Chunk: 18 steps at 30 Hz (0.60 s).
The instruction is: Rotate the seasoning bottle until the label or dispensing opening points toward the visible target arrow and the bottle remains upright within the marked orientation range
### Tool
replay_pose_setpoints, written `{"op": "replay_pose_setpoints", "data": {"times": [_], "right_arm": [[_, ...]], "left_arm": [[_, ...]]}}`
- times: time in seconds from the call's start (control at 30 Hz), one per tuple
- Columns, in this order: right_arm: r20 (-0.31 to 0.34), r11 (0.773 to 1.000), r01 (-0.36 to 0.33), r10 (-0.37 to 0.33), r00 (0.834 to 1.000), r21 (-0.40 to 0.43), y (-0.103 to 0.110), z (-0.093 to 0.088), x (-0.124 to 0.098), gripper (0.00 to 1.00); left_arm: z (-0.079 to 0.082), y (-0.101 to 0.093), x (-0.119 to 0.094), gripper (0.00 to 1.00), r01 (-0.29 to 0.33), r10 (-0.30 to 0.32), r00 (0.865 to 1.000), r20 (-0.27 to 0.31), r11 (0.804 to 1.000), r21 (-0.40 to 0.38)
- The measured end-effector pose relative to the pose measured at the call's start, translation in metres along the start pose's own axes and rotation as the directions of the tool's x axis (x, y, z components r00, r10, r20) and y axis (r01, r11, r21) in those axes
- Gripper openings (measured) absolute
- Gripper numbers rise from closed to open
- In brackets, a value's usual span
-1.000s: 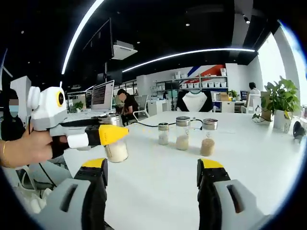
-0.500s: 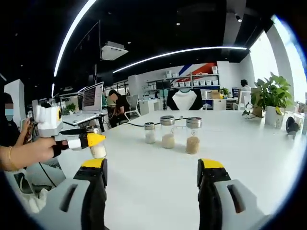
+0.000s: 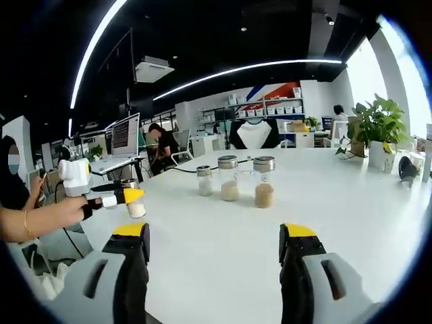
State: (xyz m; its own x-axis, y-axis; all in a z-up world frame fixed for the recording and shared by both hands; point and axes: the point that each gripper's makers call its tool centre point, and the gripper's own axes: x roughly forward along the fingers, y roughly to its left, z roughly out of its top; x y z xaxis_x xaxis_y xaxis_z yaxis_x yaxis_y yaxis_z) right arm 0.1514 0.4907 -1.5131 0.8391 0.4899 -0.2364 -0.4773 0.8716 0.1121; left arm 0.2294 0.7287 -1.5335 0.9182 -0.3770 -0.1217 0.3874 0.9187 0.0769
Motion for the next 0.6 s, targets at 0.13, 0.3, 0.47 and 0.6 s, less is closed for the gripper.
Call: {"op": "replay_pose_setpoints", "data": {"times": [0.13, 0.3, 0.47, 0.6], "right_arm": [[-0.001, 1.000, 0.004, -0.004, 1.000, 0.001, -0.001, -0.001, -0.001, 0.78], [-0.013, 1.000, 0.025, -0.025, 1.000, 0.018, -0.006, -0.005, -0.003, 0.78], [-0.016, 0.999, 0.033, -0.032, 0.999, 0.027, -0.010, -0.008, -0.004, 0.78], [-0.021, 0.999, 0.036, -0.035, 0.999, 0.032, -0.011, -0.010, -0.004, 0.79]], "left_arm": [[-0.007, 0.003, 0.003, 0.37, 0.005, -0.005, 1.000, 0.006, 1.000, -0.025], [-0.010, 0.005, 0.005, 0.37, 0.014, -0.013, 1.000, 0.022, 1.000, -0.022], [-0.014, 0.006, 0.010, 0.37, 0.009, -0.009, 1.000, 0.008, 1.000, -0.005], [-0.015, 0.006, 0.010, 0.37, 0.012, -0.012, 1.000, 0.013, 1.000, -0.012]]}}
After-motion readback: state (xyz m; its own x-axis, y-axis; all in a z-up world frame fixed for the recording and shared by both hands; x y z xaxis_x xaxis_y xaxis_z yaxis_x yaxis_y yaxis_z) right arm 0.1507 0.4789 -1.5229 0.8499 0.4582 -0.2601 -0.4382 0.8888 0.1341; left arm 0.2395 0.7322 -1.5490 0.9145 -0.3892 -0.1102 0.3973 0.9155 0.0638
